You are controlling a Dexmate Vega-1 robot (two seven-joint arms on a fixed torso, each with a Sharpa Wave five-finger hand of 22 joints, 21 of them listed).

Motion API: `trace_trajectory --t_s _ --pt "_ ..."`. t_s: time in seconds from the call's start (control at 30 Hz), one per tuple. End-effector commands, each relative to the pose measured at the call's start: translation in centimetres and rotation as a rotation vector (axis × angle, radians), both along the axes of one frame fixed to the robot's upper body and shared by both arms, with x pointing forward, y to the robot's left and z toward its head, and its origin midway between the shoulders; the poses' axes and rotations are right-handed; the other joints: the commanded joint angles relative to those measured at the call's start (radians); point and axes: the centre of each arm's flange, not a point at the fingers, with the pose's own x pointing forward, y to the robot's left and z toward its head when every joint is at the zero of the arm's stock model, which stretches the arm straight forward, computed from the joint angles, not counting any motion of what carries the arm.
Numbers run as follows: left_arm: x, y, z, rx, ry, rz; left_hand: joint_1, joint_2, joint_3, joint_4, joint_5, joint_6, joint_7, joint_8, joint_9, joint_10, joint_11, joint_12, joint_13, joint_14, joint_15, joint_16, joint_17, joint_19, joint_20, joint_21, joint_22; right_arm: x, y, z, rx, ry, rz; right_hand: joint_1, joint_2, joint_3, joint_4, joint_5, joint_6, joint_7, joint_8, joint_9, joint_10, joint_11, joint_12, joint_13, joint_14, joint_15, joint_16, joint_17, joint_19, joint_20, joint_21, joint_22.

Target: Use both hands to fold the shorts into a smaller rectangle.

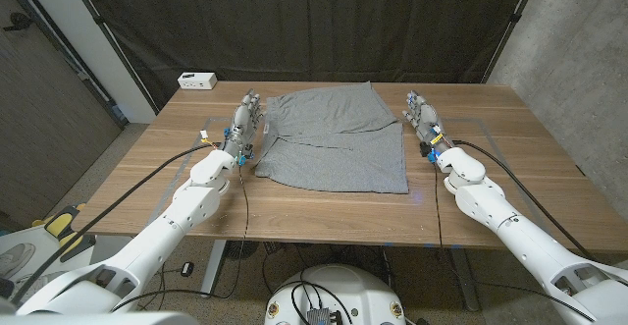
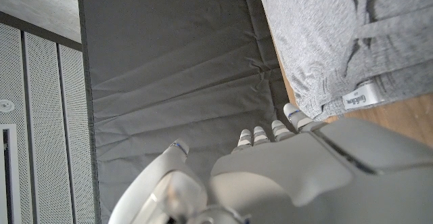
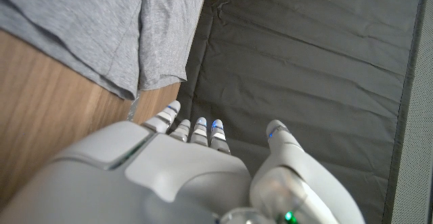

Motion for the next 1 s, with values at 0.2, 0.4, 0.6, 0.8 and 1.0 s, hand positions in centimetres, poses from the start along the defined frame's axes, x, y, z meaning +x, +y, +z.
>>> trace_trajectory --t_s 0.2,0.4,0.6,0.8,1.0 --pt "-0.6 0.0 0.3 0.070 -0.087 0.049 0.080 0.059 0.009 -0.081 -0.013 -0.261 -0.049 0.033 0.003 -0.265 -0.049 0.036 0.003 -0.309 -0.015 0.010 -0.009 -0.234 0.015 0.005 -0.010 -0.7 -0.2 -0.1 -0.063 0.002 -0.059 0.092 -0.004 0.033 -0.074 -0.016 0.036 0.021 0.016 0.007 0.040 0.052 0.015 0.002 0.055 0.057 0.020 0.006 0.045 0.045 0.012 0.002" --pt "-1.7 0.0 1.0 0.164 -0.157 0.146 0.165 0.044 0.028 -0.155 -0.053 -0.139 -0.050 0.048 0.005 -0.139 -0.005 0.063 0.005 -0.207 0.028 0.021 -0.009 -0.148 0.063 0.017 -0.011 -1.6 -0.2 0.6 -0.166 -0.007 -0.132 0.123 -0.010 0.042 -0.104 -0.026 0.050 0.023 0.018 0.008 0.065 0.073 0.020 0.003 0.081 0.075 0.023 0.008 0.062 0.067 0.014 0.003" --pt "-2.5 -0.2 1.5 0.256 -0.190 0.200 0.195 0.043 0.036 -0.182 -0.067 -0.105 -0.046 0.049 0.005 -0.117 0.020 0.063 0.005 -0.198 0.012 0.015 -0.009 -0.129 0.084 0.016 -0.011 -2.5 0.2 1.2 -0.311 -0.025 -0.198 0.154 -0.007 0.054 -0.130 -0.032 0.061 0.015 0.021 0.008 0.088 0.070 0.024 0.004 0.093 0.078 0.023 0.008 0.071 0.077 0.014 0.003" --pt "-3.7 -0.3 2.0 0.351 -0.229 0.253 0.211 0.042 0.040 -0.197 -0.075 -0.088 -0.049 0.050 0.005 -0.113 0.022 0.060 0.006 -0.194 0.028 0.012 -0.009 -0.129 0.096 0.012 -0.011 -3.4 0.4 1.5 -0.384 -0.031 -0.241 0.171 -0.006 0.061 -0.145 -0.034 0.070 0.006 0.022 0.008 0.099 0.067 0.025 0.004 0.104 0.073 0.024 0.009 0.076 0.083 0.014 0.003" --pt "-4.9 -0.5 2.2 0.416 -0.260 0.295 0.246 0.034 0.043 -0.234 -0.100 -0.040 -0.044 0.045 0.006 -0.067 0.045 0.064 0.007 -0.148 0.087 0.017 -0.006 -0.123 0.173 0.004 -0.007 -4.4 0.6 1.8 -0.444 -0.050 -0.268 0.185 -0.006 0.066 -0.157 -0.035 0.078 -0.001 0.023 0.009 0.104 0.062 0.024 0.004 0.112 0.069 0.024 0.009 0.081 0.091 0.014 0.003"
